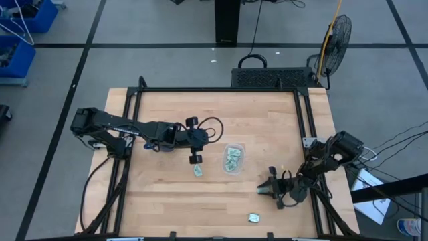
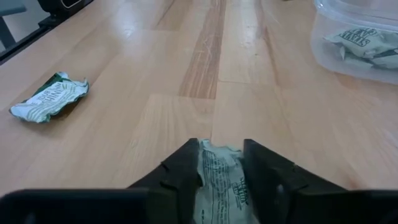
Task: Pick and place Stevia / Truvia into bins
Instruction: Put the stevia packet into the transparent container
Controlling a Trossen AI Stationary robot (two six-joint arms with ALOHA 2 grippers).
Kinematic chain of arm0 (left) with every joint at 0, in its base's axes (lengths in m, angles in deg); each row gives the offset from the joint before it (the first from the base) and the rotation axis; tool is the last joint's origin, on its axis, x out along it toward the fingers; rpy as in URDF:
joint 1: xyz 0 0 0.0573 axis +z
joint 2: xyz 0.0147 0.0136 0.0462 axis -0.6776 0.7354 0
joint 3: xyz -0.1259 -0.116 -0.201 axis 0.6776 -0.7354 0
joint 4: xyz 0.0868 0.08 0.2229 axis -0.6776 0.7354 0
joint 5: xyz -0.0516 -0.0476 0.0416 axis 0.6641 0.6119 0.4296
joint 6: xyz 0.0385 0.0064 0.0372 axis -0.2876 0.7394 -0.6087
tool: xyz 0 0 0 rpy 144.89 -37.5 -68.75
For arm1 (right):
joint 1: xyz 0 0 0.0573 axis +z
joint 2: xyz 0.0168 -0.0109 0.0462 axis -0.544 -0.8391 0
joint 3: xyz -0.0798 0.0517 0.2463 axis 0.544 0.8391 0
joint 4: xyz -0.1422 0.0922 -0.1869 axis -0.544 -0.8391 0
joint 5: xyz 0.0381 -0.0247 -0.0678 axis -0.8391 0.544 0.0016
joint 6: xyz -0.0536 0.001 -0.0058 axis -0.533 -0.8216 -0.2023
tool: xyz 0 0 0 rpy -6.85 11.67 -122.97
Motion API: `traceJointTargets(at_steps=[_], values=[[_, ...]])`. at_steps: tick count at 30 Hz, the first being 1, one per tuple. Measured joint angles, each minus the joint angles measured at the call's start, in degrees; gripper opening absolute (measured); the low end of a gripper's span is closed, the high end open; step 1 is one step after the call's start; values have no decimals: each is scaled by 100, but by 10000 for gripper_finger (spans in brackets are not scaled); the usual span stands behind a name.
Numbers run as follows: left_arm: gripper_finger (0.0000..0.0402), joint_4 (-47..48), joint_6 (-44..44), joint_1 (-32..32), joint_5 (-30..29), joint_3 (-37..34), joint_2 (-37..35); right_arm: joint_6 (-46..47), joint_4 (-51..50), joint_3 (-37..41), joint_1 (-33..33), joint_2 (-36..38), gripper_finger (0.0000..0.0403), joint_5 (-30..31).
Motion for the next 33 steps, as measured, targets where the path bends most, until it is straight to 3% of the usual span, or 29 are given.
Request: traceJointTargets(at_steps=[4, 8, 13, 16, 19, 21, 24, 28, 33], values=[[88, 0, -103, 0, 0, 0, 0, -228, 419, 14, -3, -33, 71, 52], [88, 0, -141, 0, 0, 0, 0, -1199, 943, 9, -181, 117, 50, 261], [88, -17, -217, 9, 0, 0, 0, -2301, 1063, -79, -827, 750, 47, 381], [88, -94, -229, 11, -2, 0, -2, -3484, 1027, -215, -1358, 1257, 47, 384], [88, -228, -417, 11, -2, 0, -2, -4488, 1069, -511, -2013, 1734, 47, -210], [88, -284, -552, 11, 0, 0, -2, -4652, 779, -760, -2532, 1888, 47, -872], [88, -413, -638, 11, -2, 0, -2, -4505, -1, -1246, -3316, 1902, 47, -1704], [88, -519, -619, 11, -2, 0, -2, -4171, -1295, -1919, -4142, 1710, 47, -2217], [88, -526, -624, 11, 3, 0, -2, -4223, -1934, -2435, -4571, 1357, 47, -3020]])
